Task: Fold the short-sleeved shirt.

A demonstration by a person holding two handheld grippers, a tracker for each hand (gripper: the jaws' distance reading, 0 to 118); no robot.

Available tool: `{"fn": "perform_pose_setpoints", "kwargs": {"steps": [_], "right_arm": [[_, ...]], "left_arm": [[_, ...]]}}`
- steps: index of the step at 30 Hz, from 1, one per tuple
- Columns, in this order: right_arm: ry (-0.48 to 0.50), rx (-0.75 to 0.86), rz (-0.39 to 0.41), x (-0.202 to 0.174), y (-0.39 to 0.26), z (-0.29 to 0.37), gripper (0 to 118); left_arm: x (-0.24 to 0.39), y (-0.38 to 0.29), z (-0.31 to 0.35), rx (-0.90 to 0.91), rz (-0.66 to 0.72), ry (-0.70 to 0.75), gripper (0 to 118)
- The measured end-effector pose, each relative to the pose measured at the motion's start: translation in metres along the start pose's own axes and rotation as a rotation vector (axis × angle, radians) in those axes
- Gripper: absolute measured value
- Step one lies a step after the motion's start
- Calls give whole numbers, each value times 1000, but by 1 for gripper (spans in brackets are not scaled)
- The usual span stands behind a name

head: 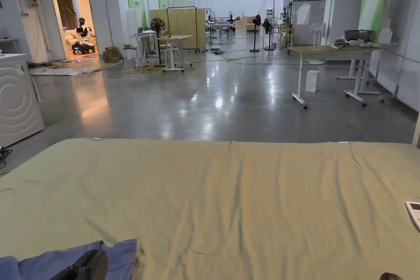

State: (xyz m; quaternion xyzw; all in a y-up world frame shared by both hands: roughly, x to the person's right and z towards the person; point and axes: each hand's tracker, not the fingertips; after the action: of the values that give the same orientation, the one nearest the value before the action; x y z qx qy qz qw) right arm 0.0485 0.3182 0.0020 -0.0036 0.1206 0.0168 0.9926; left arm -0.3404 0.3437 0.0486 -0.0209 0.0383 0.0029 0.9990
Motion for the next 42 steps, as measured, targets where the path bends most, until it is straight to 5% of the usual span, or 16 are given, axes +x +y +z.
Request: {"fn": "perform_pose_setpoints", "kwargs": {"steps": [15, 21, 42], "right_arm": [[8, -77, -62, 9, -20, -7, 0], [11, -100, -61, 11, -24, -5, 0], [79, -186, -49, -10, -35, -22, 0]], "left_arm": [[-25, -2, 9, -77, -73, 78, 5], [-45, -3, 1, -109, 129, 54, 9], [-59, -9, 9, -135, 73, 138, 8]]}}
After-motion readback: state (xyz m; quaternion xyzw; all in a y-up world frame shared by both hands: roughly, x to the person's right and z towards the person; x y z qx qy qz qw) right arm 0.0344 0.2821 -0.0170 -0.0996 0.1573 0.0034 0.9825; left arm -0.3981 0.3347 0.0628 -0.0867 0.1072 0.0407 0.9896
